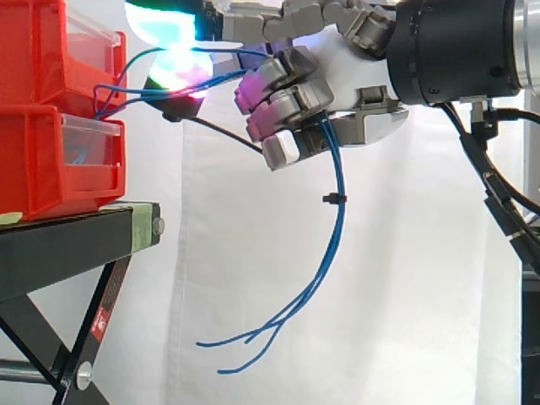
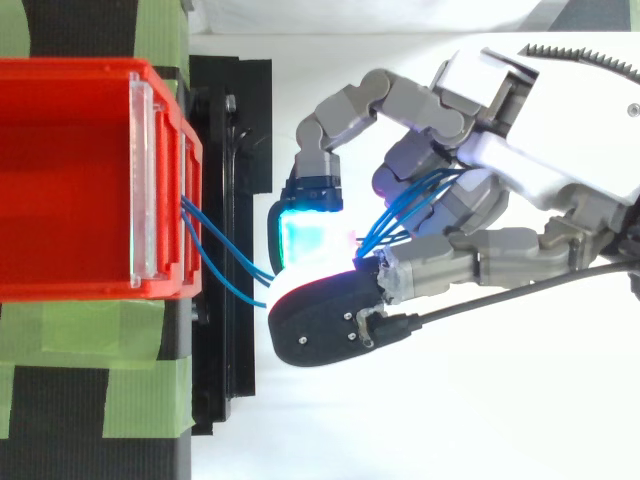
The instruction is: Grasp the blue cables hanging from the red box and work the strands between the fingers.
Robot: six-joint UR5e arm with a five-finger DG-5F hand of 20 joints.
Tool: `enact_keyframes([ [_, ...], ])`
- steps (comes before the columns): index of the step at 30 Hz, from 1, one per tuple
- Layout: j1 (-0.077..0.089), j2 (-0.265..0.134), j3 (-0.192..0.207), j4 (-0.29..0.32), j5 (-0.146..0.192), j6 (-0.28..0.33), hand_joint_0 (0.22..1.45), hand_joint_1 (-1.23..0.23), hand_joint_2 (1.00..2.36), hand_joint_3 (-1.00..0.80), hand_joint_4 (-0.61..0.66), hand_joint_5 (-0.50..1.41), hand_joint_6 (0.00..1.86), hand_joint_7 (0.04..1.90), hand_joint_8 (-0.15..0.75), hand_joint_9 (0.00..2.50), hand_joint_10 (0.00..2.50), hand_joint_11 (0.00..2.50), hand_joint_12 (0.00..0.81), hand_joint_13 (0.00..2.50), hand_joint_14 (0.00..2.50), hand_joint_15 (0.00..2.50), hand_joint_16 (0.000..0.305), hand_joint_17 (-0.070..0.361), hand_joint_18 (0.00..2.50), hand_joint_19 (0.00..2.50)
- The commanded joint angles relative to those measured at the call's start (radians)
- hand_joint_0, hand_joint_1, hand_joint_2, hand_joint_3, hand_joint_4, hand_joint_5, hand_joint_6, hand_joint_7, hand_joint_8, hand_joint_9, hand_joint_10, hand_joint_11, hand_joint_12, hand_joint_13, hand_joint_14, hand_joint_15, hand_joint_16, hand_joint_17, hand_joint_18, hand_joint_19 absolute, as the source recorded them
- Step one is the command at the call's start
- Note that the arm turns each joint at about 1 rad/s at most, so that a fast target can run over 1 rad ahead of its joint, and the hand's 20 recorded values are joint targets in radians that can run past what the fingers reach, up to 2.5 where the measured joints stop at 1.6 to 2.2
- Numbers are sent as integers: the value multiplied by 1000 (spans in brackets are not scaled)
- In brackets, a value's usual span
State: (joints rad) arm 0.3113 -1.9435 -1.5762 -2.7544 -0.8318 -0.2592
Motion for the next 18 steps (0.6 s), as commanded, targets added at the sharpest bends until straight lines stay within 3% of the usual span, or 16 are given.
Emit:
enact_keyframes([
  [1, -1, 0, -1, -1, -1, 0, 873, -731, 1068, 13, 0, 100, 1384, 1129, 556, 1864, 2500, 2500, 692, 2105, 2500, 1814, 255, 192, 2500, 777],
  [7, 0, 0, -1, -1, 0, 0, 839, -713, 1144, -7, 22, 99, 1385, 1185, 556, 1864, 2500, 2500, 692, 2105, 2500, 1814, 255, 192, 2500, 777],
  [11, 0, 0, -1, -1, -1, 0, 745, -644, 1421, -154, 36, 92, 1418, 1216, 556, 1864, 2500, 2500, 692, 2105, 2500, 1814, 255, 192, 2500, 777],
  [18, 0, 0, 1, -1, -1, 0, 666, -543, 1681, -262, 67, 82, 1481, 1197, 556, 1864, 2500, 2500, 692, 2105, 2500, 1814, 255, 192, 2500, 777],
])
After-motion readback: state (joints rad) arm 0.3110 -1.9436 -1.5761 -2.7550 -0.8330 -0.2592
